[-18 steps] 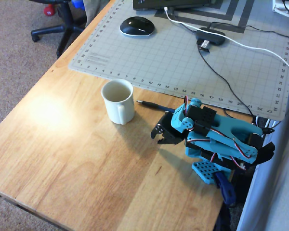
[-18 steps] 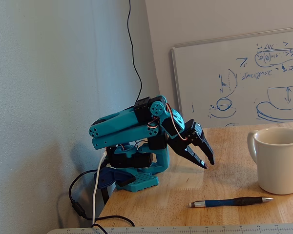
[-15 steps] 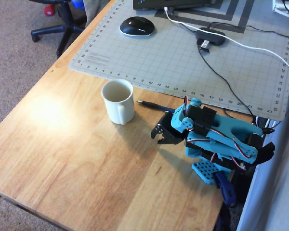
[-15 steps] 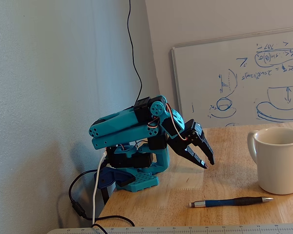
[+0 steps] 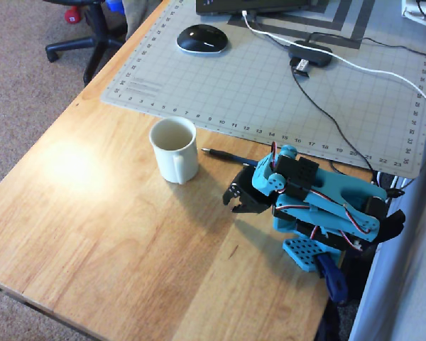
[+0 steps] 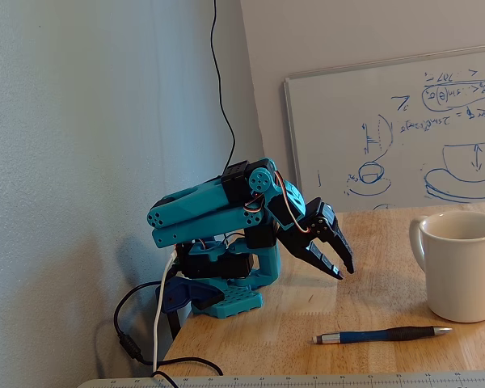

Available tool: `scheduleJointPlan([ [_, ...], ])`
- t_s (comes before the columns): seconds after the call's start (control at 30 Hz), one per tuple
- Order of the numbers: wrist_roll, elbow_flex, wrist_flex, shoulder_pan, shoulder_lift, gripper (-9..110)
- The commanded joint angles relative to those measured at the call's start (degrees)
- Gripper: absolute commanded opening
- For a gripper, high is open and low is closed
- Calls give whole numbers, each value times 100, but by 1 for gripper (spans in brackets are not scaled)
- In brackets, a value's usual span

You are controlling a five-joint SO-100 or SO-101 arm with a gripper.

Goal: Grasp a pen and put it in a mug.

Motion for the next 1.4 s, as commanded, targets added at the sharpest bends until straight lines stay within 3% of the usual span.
scheduleJointPlan([
  [0.0,88,-185,-114,44,114,6],
  [0.33,2215,-501,-123,44,-105,7],
  [0.73,5238,-2707,-123,316,-3568,25],
  [1.07,5528,-4535,-211,2083,-5836,26],
  [1.37,5528,-5335,-1459,2769,-8288,26],
])
